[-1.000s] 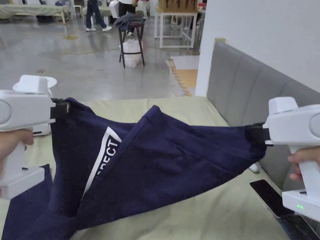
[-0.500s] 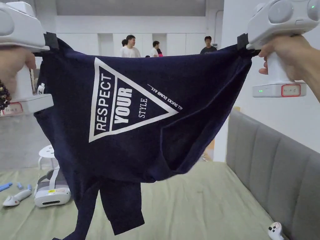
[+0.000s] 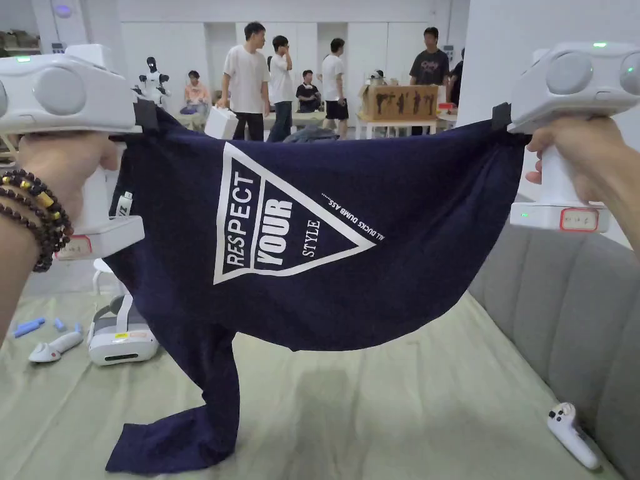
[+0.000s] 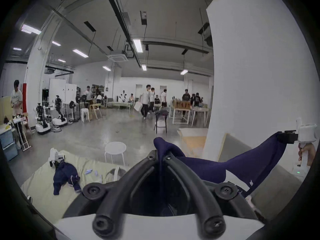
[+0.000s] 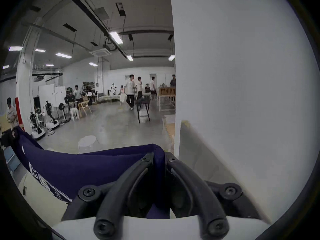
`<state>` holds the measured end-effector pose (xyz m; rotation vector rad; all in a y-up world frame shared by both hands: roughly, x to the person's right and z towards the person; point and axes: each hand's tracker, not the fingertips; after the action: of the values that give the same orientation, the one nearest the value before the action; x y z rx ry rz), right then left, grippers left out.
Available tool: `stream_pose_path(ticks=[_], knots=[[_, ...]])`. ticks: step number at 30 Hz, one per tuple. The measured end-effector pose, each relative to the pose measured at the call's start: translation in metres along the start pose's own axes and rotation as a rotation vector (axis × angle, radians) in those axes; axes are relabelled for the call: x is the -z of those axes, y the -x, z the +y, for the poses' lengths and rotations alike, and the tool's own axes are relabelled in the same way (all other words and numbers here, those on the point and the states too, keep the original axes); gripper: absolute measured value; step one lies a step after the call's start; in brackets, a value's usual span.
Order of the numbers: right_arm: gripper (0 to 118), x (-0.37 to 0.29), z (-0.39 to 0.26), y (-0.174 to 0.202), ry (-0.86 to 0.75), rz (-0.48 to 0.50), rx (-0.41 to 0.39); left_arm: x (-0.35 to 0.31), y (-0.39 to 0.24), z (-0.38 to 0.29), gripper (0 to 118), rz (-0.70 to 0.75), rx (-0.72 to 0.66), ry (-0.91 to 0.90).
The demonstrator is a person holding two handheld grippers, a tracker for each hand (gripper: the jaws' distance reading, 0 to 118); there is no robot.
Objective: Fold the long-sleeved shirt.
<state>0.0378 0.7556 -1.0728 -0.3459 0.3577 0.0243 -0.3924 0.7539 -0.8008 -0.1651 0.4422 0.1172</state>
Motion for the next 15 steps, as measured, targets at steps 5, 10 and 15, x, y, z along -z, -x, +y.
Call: stream_pose_path(ticks=[5,10,15], knots=[[9,0.053,-0.118,-0.004,0.199,-0.009,-0.018,0.022,0.006,-0.122,6,0.013,-0.018,0.175],[9,0.061,-0.191,-0.012,0.285,0.021,-0.008,0.008,0.011,-0.193,6,0.002,-0.056,0.239],[9,-0.026,-0.226,-0.026,0.214,0.101,-0.071,-0.078,0.006,-0.213,6,-0.031,0.015,0.184]])
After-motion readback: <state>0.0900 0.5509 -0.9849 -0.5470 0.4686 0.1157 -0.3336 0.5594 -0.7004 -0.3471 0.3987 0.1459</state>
